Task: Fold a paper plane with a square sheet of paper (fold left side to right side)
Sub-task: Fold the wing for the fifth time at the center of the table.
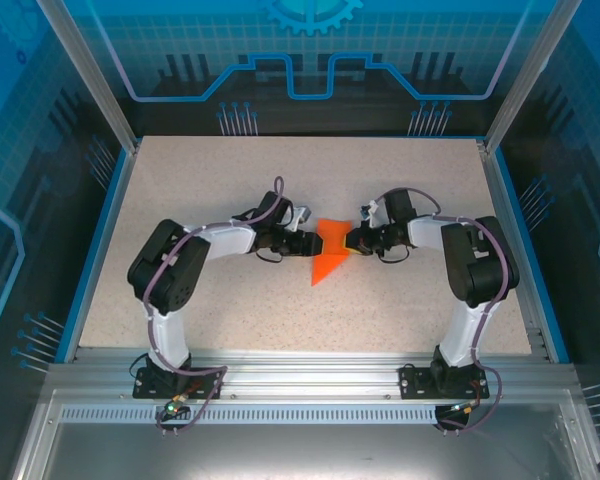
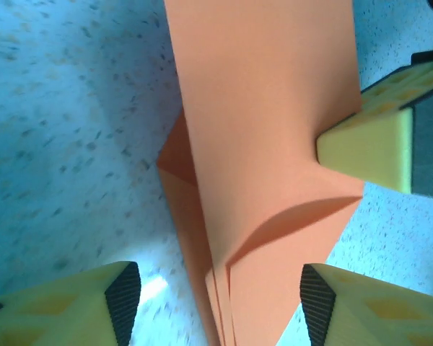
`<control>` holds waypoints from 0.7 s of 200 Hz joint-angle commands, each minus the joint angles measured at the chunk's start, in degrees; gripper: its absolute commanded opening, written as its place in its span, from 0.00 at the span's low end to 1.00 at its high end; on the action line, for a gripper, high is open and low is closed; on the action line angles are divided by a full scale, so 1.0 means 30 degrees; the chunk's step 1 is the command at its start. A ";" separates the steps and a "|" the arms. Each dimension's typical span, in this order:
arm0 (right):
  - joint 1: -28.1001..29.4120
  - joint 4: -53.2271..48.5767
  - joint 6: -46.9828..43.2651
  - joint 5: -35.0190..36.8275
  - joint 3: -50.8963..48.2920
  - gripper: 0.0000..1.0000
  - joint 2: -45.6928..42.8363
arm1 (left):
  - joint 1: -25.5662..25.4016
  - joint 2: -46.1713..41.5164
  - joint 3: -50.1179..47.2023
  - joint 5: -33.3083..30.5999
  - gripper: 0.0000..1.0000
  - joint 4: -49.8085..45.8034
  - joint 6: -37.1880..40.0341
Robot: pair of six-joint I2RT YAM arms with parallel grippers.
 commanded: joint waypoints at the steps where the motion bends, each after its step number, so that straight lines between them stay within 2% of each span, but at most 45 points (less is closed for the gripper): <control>1: 0.0347 -0.0709 -0.0284 0.0170 0.0537 0.07 0.0068 | 0.0061 -0.2369 -0.0697 -0.1422 0.65 -0.1448 0.1166; 23: 0.0430 -0.0774 -0.0247 0.0155 0.0603 0.07 0.0062 | -0.0699 -0.4003 -0.1488 -0.1590 0.63 -0.1485 0.1710; 44: 0.0515 -0.0837 -0.0197 0.0250 0.0687 0.07 0.0026 | -0.2407 -0.4140 -0.1319 -0.2324 0.62 -0.2186 0.2275; 70: 0.0516 -0.0986 -0.0217 0.0241 0.0718 0.07 0.0056 | -0.4524 -0.3053 -0.0488 -0.5462 0.64 -0.3189 0.2718; 108: 0.0571 -0.1120 -0.0206 0.0217 0.0833 0.07 0.0042 | -0.6277 -0.1577 0.0956 -1.0222 0.67 -0.4335 0.3328; 140: 0.0608 -0.1134 -0.0187 0.0206 0.0843 0.07 0.0063 | -0.7362 -0.0350 0.2283 -1.2475 0.68 -0.5231 0.4157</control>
